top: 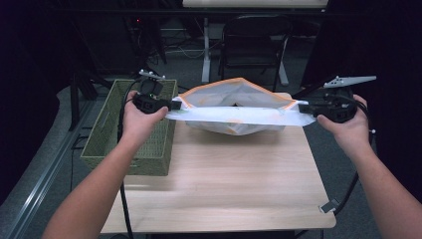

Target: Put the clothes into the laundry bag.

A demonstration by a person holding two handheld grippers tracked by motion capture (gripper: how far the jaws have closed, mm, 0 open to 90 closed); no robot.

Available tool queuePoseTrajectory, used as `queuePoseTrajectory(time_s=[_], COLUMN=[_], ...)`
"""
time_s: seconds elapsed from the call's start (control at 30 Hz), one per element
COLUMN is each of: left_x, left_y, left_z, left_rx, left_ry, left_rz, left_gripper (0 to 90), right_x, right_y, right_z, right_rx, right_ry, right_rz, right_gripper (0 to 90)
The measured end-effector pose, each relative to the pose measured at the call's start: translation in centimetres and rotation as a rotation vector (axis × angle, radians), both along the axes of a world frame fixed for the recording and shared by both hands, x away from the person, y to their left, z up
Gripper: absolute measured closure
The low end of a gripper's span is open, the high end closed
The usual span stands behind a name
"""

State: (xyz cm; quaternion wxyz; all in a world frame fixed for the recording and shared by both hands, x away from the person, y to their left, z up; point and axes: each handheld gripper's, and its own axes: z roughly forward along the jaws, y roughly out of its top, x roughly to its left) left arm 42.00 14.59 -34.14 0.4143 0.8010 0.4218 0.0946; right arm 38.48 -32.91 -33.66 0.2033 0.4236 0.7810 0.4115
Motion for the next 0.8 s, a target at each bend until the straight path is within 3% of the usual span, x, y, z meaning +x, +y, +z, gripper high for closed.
queuePoseTrajectory(time_s=[0.23,0.4,0.8], left_x=[-1.7,-3.0,-4.5], left_y=[0.3,0.2,0.5], left_z=[-1.4,-2.6,-4.2], left_rx=[-0.011,0.006,-0.014], left_ry=[0.006,0.0,0.014], left_rz=[-0.025,-0.032,-0.042], left_gripper=[88.5,88.5,88.5], right_x=[-1.2,-2.4,-4.3], right_y=[-0.1,0.1,-0.2], right_z=[-1.2,-2.4,-4.3], right_rx=[-0.012,-0.021,-0.001], right_ry=[0.003,0.004,0.024], right_rz=[0.015,0.021,0.035], right_gripper=[88.6,88.6,88.5])
